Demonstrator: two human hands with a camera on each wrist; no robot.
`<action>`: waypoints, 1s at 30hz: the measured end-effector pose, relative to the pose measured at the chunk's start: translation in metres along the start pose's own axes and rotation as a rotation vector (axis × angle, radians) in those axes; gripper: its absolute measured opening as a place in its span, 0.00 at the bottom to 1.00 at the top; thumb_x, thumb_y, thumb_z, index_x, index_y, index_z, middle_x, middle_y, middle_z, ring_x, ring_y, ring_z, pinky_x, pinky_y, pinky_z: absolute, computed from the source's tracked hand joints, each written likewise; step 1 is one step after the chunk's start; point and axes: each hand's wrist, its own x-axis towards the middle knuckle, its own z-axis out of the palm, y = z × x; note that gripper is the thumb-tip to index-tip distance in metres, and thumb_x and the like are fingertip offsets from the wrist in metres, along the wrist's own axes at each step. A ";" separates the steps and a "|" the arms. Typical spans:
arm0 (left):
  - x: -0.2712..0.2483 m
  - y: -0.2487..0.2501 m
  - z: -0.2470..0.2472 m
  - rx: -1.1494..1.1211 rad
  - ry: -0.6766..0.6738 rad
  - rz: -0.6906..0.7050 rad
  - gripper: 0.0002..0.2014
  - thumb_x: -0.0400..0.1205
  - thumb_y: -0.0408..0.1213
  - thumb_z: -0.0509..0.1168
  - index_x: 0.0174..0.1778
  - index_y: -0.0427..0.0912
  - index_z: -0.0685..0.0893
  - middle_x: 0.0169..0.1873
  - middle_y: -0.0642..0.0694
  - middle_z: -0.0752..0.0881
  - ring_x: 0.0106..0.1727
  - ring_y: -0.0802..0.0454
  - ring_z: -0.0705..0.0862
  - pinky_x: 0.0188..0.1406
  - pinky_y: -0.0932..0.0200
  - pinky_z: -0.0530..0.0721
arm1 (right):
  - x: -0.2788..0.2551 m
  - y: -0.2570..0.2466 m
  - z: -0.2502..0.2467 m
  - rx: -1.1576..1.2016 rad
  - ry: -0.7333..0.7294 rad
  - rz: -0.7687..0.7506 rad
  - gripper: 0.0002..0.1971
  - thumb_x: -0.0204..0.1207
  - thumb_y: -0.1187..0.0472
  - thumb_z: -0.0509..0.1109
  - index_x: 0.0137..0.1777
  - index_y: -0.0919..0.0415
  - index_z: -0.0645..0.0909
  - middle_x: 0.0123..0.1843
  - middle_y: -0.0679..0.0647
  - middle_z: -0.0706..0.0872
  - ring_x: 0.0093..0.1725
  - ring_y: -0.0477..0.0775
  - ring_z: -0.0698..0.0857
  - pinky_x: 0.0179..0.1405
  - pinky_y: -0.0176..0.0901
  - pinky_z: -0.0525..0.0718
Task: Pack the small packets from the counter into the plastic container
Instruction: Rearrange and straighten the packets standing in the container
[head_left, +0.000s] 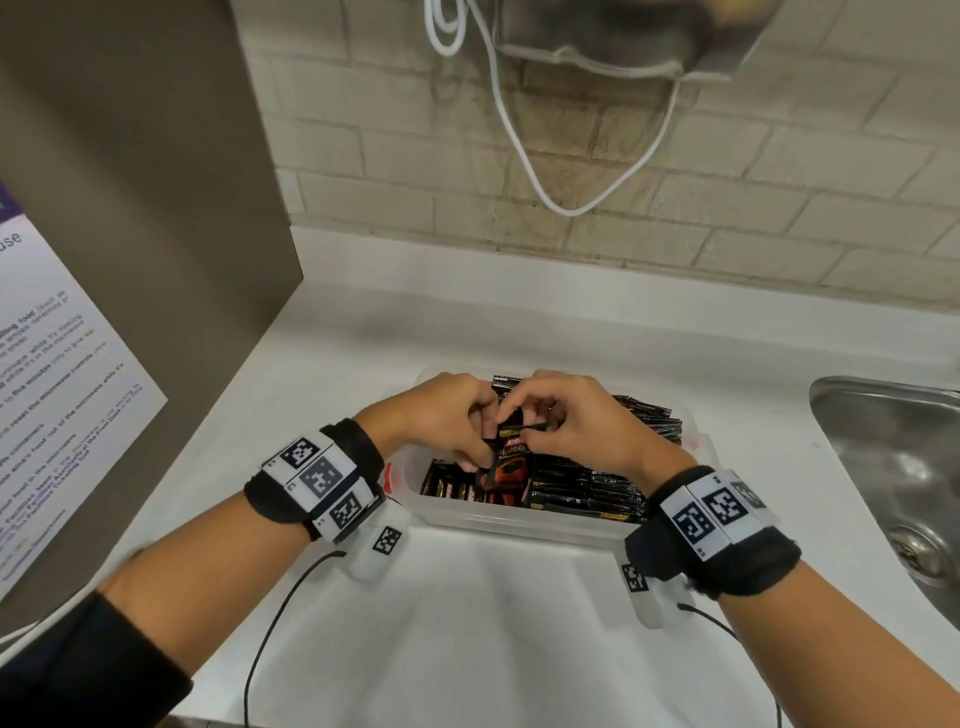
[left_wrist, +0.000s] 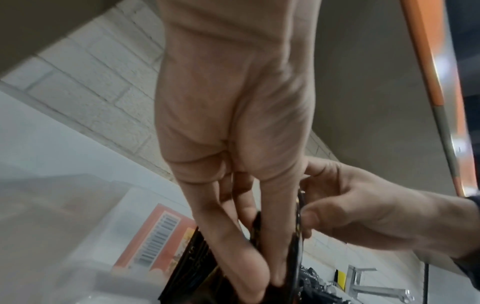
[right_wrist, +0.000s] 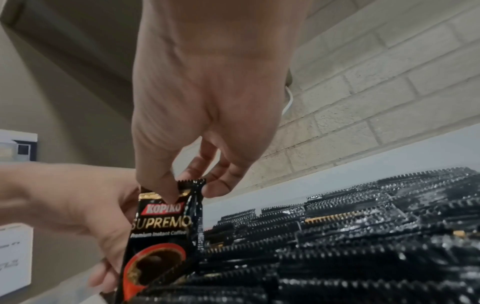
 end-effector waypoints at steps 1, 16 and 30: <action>0.000 0.000 0.001 0.020 -0.013 0.005 0.15 0.69 0.30 0.81 0.45 0.45 0.84 0.42 0.46 0.92 0.37 0.57 0.91 0.38 0.64 0.87 | -0.001 0.001 0.001 -0.020 -0.024 0.019 0.18 0.69 0.75 0.76 0.54 0.54 0.86 0.41 0.58 0.82 0.37 0.46 0.79 0.39 0.35 0.80; 0.001 -0.013 -0.005 0.270 0.061 0.054 0.13 0.73 0.34 0.77 0.48 0.48 0.81 0.46 0.46 0.85 0.46 0.50 0.84 0.47 0.53 0.84 | 0.010 0.014 0.014 -0.384 -0.100 0.143 0.10 0.70 0.67 0.78 0.47 0.55 0.83 0.38 0.49 0.85 0.34 0.44 0.80 0.39 0.41 0.81; -0.002 -0.009 -0.022 0.455 0.056 0.107 0.09 0.75 0.39 0.73 0.36 0.48 0.77 0.31 0.53 0.79 0.32 0.56 0.75 0.31 0.60 0.70 | 0.010 0.008 0.015 -0.353 -0.123 0.163 0.14 0.67 0.72 0.74 0.48 0.57 0.80 0.38 0.49 0.80 0.40 0.53 0.80 0.39 0.45 0.79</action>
